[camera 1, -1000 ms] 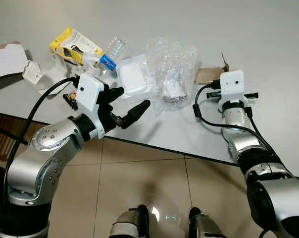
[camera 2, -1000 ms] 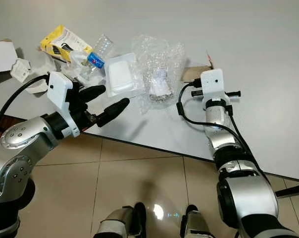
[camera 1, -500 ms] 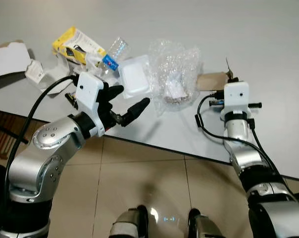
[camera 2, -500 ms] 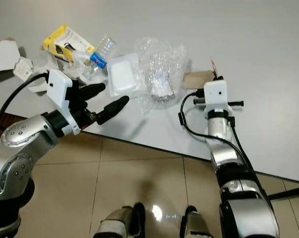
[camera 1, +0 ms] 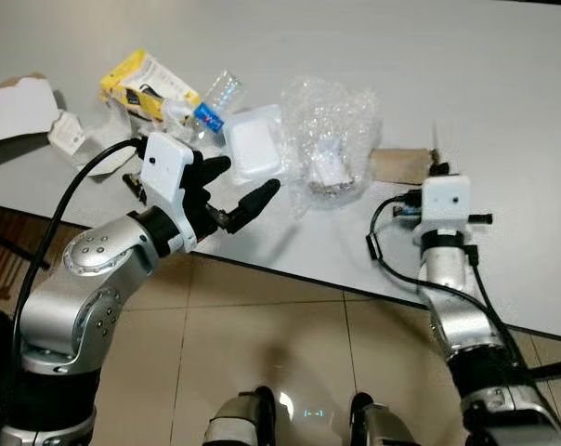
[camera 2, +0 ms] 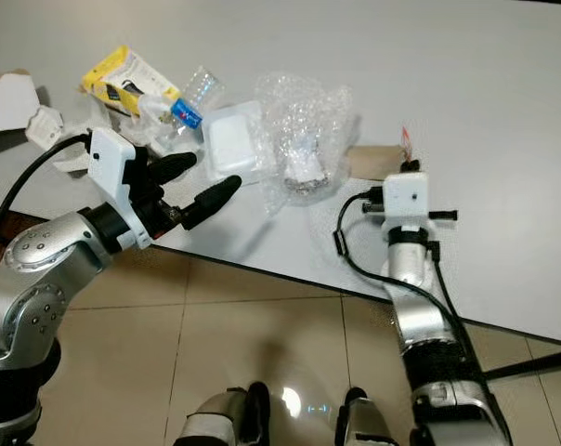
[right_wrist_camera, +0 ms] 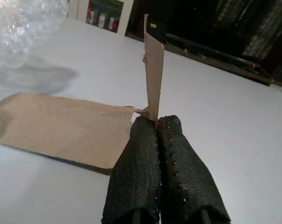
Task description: Picking trash to rubbish bin
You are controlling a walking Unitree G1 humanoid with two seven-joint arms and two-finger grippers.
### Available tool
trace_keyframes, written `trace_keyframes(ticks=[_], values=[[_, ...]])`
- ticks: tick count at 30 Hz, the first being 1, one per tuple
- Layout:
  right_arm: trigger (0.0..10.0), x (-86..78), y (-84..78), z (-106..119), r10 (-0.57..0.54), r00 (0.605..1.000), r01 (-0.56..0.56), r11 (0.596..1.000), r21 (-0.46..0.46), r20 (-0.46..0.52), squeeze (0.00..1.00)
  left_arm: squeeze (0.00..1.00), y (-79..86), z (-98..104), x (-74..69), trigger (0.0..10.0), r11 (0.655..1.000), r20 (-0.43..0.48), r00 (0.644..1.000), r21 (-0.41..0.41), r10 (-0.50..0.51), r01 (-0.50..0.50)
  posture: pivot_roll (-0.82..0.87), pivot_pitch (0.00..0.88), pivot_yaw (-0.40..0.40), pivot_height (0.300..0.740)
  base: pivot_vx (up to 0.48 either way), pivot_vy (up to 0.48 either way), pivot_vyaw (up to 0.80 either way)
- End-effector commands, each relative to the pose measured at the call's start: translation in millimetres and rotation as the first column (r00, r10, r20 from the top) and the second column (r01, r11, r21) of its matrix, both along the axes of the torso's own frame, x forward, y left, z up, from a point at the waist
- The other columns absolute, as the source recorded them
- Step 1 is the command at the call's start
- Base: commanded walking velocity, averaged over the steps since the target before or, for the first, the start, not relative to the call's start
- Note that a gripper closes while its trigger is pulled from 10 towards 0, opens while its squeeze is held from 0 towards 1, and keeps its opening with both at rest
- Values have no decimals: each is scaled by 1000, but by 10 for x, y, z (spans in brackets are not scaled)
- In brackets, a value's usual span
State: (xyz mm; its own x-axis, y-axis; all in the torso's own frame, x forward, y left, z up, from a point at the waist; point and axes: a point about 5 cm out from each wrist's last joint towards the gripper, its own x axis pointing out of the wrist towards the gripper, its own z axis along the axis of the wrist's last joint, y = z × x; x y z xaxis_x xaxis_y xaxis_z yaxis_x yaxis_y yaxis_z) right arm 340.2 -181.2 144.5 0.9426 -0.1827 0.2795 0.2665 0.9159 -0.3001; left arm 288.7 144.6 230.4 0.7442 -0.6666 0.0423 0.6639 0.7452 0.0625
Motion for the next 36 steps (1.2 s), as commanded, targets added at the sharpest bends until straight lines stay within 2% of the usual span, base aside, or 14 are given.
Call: trace_keyframes(ticks=[1, 8, 18, 36], values=[[10000, -81, 20, -213, -13, 996, 14, 1000, 14, -88, 1000, 0, 11, -2, 6, 10000, 1000, 5, 1000, 10, 2, -2, 221, 215, 134, 740, 0, 0, 0], [10000, -140, 108, -259, 4, 994, -1, 1000, 29, -110, 1000, 0, -5, 2, 26, 10000, 1000, 8, 1000, 8, -4, 4, 215, 215, 134, 740, 0, 0, 0], [10000, -178, 163, -183, 14, 992, -10, 1000, 29, -126, 1000, 0, -7, 1, 26, 10000, 1000, 12, 1000, 3, -6, 6, 214, 219, 132, 740, 0, 0, 0], [10000, 5, 249, 77, 47, 995, -41, 997, 67, -90, 1000, 0, -13, -6, 17, 10000, 1000, 12, 1000, 2, -6, 6, 215, 224, 130, 740, 0, 0, 0]])
